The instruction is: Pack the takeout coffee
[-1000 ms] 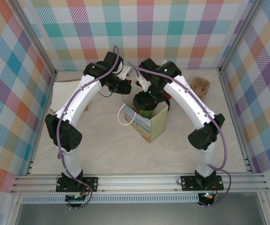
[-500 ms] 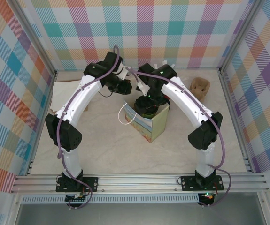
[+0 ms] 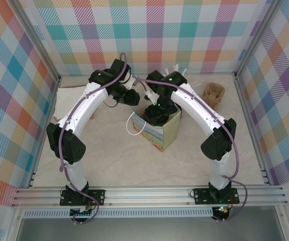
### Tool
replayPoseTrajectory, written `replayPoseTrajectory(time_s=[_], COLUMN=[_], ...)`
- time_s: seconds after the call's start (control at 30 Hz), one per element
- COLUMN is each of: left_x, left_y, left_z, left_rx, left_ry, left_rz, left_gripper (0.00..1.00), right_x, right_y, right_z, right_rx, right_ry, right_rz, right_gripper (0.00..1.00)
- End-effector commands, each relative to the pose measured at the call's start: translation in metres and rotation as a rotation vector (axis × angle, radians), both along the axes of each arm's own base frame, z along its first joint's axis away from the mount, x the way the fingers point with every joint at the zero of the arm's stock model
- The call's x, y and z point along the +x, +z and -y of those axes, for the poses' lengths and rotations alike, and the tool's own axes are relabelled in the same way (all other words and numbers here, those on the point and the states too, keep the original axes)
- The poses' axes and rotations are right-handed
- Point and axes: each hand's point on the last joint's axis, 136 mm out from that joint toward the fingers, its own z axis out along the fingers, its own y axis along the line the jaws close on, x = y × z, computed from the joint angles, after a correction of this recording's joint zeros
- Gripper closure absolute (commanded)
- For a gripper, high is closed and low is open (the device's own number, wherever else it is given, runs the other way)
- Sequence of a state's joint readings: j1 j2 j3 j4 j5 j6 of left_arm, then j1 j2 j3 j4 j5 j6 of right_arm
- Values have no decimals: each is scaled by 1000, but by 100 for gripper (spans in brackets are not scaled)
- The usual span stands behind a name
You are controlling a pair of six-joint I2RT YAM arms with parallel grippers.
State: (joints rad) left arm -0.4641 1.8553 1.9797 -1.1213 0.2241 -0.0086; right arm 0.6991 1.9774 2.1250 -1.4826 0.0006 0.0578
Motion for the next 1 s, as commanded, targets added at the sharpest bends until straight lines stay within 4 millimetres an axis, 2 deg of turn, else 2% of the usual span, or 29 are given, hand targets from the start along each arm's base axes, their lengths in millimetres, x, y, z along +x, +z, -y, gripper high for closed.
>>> replayPoseTrajectory(time_s=[0.0,0.23,0.57,0.97], left_x=[-4,-4,-3,-2], left_y=[18,25,15,14], left_z=[-2,-5,-13,-18], left_rx=[-44,-53,-15,-20], left_ry=[5,17,40,51], left_rz=[28,42,26,20], left_gripper=[61,61,61,64], right_x=[3,8,12,16], right_y=[-13,-22,-32,-42], right_z=[2,5,8,18], right_rx=[-31,-52,-78,-120], right_ry=[27,28,78,194], right_rz=[-16,-23,-20,-10], right_gripper=[18,18,18,18])
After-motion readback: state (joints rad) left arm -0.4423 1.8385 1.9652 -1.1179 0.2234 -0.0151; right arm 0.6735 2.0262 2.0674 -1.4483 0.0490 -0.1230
